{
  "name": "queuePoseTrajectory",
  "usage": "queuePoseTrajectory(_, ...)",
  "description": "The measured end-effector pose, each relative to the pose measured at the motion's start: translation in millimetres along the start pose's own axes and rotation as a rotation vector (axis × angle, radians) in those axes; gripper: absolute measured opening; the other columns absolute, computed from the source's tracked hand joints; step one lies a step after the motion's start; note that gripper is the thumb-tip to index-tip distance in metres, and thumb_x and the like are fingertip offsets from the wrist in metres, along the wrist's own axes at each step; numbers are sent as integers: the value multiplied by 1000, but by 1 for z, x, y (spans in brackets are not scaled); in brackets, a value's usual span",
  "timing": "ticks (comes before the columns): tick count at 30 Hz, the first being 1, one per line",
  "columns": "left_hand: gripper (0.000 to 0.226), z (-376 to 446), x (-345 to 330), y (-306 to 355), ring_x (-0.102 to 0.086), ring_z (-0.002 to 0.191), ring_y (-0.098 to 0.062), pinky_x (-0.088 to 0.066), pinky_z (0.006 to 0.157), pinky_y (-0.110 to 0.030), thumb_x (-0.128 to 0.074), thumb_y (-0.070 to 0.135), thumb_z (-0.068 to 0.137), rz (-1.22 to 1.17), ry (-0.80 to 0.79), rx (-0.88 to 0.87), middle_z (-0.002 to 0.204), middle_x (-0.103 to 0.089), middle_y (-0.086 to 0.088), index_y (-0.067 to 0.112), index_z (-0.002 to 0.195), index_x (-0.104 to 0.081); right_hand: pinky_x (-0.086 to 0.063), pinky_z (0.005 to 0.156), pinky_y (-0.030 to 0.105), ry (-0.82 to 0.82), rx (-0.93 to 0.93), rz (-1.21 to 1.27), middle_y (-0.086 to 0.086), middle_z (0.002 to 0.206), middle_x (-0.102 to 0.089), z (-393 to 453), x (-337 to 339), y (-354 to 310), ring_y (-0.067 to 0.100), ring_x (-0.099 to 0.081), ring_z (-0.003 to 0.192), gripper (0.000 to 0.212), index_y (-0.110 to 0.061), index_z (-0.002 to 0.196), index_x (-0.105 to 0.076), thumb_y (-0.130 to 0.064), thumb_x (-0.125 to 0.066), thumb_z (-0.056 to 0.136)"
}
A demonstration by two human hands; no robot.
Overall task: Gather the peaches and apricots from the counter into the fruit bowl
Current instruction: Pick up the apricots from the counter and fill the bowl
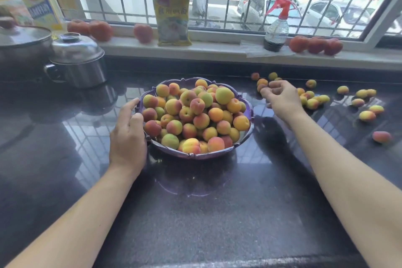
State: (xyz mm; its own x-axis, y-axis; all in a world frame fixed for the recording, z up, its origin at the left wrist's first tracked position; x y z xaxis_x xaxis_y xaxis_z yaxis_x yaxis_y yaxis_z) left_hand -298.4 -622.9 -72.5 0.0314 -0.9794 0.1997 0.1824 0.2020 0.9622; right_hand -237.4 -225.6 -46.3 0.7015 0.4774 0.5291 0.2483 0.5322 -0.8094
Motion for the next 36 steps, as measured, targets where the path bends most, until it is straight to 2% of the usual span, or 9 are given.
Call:
queuePoseTrajectory(4,60,0,0,1,-58,134,-21,-45,117,-49,-36,42,94,-6,-1,-3,146,-64,4,33,148,-60,-54,81,26,-122,350,195,-1,99,-73,-61,17,-77,16,-69,93,24,-18,106,-68,-36,-73,91)
queuePoseTrajectory(11,65,-3,0,4,-55,128,-13,-43,107,-33,-34,42,92,-16,-11,-5,142,-62,9,31,151,-59,-45,87,24,-260,552,-98,-7,104,-64,-113,-11,-94,15,-53,104,19,-24,101,-73,-35,-77,86)
queuePoseTrajectory(18,65,-3,0,4,-54,124,-12,-39,101,-31,-32,44,93,13,-2,-19,138,-62,9,31,151,-58,-50,91,24,-51,286,139,4,112,-65,-68,7,-54,10,-62,98,17,-15,110,-71,-24,-61,99)
queuePoseTrajectory(20,65,-3,0,4,-53,123,-12,-38,100,-30,-32,44,93,14,-5,-14,135,-60,11,31,151,-57,-45,101,39,81,206,-114,10,116,-63,-41,15,-18,24,-58,106,27,-11,112,-69,-28,-55,96)
queuePoseTrajectory(23,65,-3,-1,4,-53,122,-11,-38,99,-29,-32,44,93,13,-4,-17,132,-59,13,31,151,-57,-24,115,50,102,101,-652,22,150,-36,-19,21,36,41,-30,137,46,-13,132,-57,-34,-50,92)
queuePoseTrajectory(25,65,-3,-1,5,-54,120,-11,-38,97,-28,-32,43,93,14,-4,-18,131,-60,12,31,151,-58,-11,120,54,87,11,-719,18,164,-10,-9,25,54,42,-7,149,52,-18,143,-45,-37,-51,95)
queuePoseTrajectory(28,63,-3,-2,4,-56,120,-12,-40,96,-29,-32,42,94,0,-5,-22,130,-61,11,31,150,-58,-10,122,55,27,-84,-723,11,167,4,5,23,60,42,4,152,62,-24,152,-33,-47,-47,96)
queuePoseTrajectory(33,61,-4,-2,4,-56,118,-13,-42,86,-17,-32,40,96,8,-7,-27,129,-61,11,30,151,-58,-30,112,54,109,-69,-817,21,151,-32,-2,22,50,43,-24,139,51,-10,137,-51,-38,-44,95)
queuePoseTrajectory(36,64,-4,-2,5,-56,122,-14,-42,96,-29,-32,42,94,4,-2,-20,132,-62,9,31,150,-58,-36,99,51,238,13,-908,22,136,-43,-9,27,44,42,-37,123,39,-9,124,-59,-28,-48,91)
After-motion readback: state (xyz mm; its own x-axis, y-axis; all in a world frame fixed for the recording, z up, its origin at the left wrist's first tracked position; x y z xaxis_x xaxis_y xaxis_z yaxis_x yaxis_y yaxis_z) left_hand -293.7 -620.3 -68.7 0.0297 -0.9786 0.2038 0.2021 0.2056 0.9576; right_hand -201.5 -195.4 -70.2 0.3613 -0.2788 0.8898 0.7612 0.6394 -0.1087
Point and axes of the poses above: each hand's wrist, its own z-axis towards the middle knuckle, its own x-axis out of the back of the hand, y = z × x, the point moved 4 cm from there along z, towards the middle knuckle
